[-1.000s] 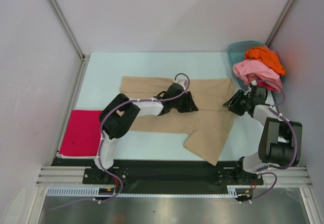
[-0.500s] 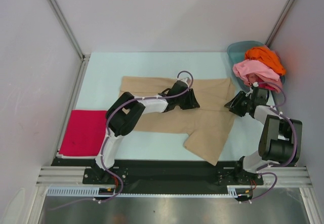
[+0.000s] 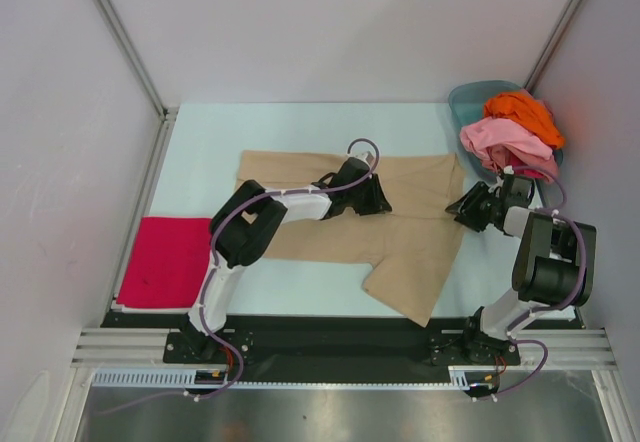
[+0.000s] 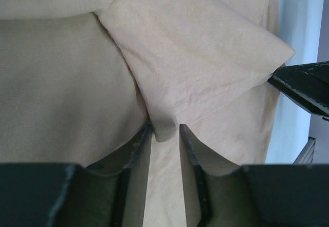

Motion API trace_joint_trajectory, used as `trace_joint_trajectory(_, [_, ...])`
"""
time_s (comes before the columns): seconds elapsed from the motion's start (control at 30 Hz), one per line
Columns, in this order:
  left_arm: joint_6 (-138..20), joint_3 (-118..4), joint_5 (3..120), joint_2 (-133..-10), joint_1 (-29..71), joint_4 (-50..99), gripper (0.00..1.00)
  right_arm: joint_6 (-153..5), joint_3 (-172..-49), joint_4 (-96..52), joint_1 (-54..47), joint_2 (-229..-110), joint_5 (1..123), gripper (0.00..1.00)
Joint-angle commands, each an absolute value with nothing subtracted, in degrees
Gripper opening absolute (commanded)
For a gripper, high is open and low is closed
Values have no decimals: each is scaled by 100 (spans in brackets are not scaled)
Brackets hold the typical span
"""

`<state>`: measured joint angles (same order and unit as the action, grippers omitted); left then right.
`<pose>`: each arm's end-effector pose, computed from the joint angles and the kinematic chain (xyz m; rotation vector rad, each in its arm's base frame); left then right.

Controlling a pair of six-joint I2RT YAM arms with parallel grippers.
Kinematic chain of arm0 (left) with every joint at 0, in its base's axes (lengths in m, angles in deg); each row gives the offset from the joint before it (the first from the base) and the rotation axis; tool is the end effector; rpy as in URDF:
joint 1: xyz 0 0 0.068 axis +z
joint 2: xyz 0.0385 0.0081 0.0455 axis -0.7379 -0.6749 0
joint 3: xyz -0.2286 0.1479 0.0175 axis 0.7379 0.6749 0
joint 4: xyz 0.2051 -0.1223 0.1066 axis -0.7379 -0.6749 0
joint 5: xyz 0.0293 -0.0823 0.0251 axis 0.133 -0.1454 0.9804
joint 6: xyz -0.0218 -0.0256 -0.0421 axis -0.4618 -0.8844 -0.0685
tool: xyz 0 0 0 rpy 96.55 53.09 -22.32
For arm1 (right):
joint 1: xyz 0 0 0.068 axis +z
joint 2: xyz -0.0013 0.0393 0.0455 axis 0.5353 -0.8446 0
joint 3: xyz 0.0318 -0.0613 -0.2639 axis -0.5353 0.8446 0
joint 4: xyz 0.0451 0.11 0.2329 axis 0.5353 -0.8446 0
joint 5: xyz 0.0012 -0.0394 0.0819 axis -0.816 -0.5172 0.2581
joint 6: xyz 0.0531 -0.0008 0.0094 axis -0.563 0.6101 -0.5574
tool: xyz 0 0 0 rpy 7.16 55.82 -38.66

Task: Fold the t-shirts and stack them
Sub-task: Fold the tshirt

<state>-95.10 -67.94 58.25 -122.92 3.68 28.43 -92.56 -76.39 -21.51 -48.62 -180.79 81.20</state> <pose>0.3427 -0.3394 0.1321 0.0376 2.4487 -1.0269 0.2904 -0.0682 0.1434 0.6755 2.3386 0.6377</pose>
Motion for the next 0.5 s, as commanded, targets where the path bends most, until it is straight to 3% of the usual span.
trace_joint_trajectory(0.0, [-9592, -6995, 5682, -12417, 422, 2858, 32, -9289, -7780, -1904, -4863, -18206, 8209, 48])
trace_joint_trajectory(0.1, [-9627, -7013, 5542, -12444, 449, 2937, 26, -9289, -7780, -1877, -4871, -18276, 8227, 46])
trace_joint_trajectory(0.3, [-9697, -7057, 5427, -12365, 501, 2946, 16, -9271, -7745, -1798, -4828, -18355, 8473, 24])
trace_joint_trajectory(0.47, [-9724, -7022, 5322, -12215, 563, 2928, 6, -9262, -7587, -1868, -4775, -17978, 8359, 16])
